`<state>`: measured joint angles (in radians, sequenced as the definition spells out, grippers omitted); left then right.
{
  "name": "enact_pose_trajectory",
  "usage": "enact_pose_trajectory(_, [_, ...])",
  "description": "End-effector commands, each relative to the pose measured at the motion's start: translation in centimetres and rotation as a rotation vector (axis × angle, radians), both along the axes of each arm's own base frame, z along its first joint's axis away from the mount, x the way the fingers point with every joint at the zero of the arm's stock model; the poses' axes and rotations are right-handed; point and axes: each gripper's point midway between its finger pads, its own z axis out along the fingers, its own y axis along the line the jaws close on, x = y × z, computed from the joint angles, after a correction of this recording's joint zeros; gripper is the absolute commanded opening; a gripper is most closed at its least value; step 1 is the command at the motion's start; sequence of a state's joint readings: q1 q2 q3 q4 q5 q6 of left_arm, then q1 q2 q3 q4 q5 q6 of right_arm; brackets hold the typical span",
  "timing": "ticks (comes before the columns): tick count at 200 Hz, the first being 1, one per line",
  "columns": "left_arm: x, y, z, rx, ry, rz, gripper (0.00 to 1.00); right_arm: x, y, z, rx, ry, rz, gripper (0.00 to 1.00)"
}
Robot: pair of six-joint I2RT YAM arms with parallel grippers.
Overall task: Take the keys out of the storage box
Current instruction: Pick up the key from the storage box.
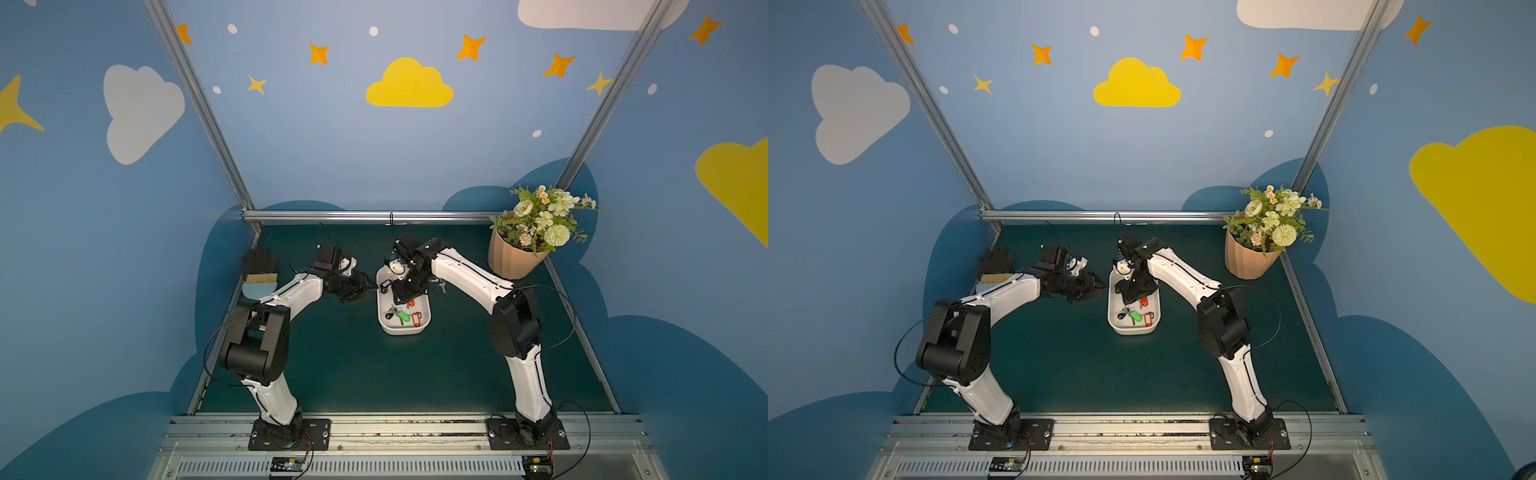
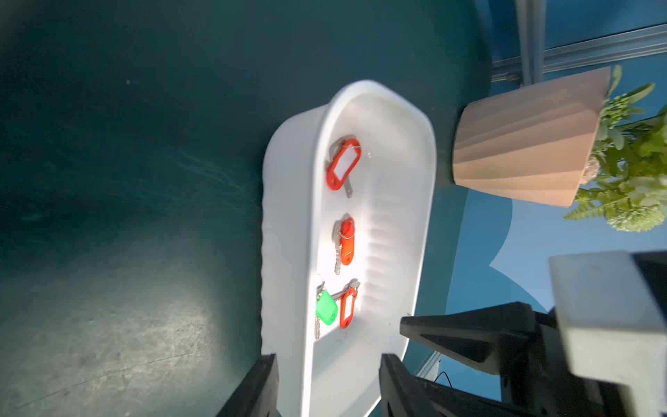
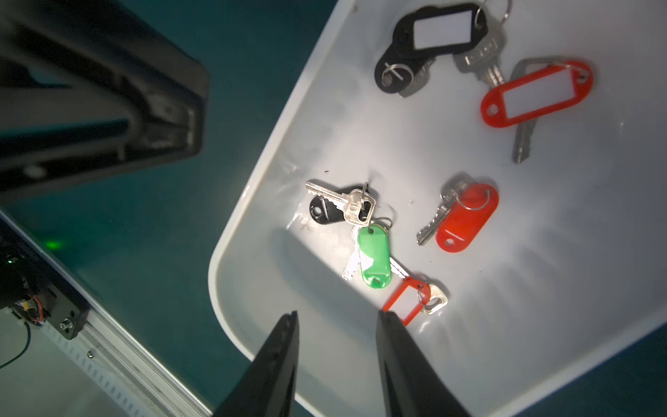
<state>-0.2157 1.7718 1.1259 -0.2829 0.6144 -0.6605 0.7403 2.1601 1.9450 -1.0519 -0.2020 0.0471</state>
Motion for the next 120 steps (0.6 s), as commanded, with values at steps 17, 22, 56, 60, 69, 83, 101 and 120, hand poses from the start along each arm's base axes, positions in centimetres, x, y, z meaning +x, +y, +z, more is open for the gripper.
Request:
enact_pose_trajectory(17, [0.1,-1.0,-1.1,-0.067,0.066,-0.038,0.45,-0.4,0.0,-1.5,-0.054,0.017,0.027,0.4])
enact_pose_trajectory(22, [0.2,-1.0,-1.4,-0.067,0.071,-0.036,0.45,-0.3,0.0,-1.7,-0.059,0.019,0.024,0.4])
enact_pose_trajectory(56, [0.9,-1.1,-1.8,-0.074,0.079,-0.029,0.4,0.5,0.7,-2.5,-0.058,0.018,0.021,0.38])
enact_pose_trajectory(60, [0.9,-1.1,-1.8,-0.074,0.08,-0.028,0.4,0.6,0.7,-2.6,-0.059,0.02,0.02,0.38])
enact_pose_trajectory(69, [1.0,-1.2,-1.9,-0.075,0.082,-0.028,0.4,0.7,0.9,-2.8,-0.058,0.022,0.021,0.38])
enact_pose_trajectory(83, [1.1,-1.3,-2.0,-0.08,0.084,-0.031,0.38,0.9,1.0,-3.3,-0.061,0.027,0.022,0.37])
enact_pose_trajectory(101, [1.1,-1.4,-2.0,-0.091,0.089,-0.033,0.37,0.9,1.0,-3.8,-0.068,0.034,0.026,0.36])
enact_pose_trajectory(120, [1.0,-1.4,-2.2,-0.094,0.097,-0.036,0.36,1.1,1.1,-4.4,-0.075,0.037,0.027,0.35])
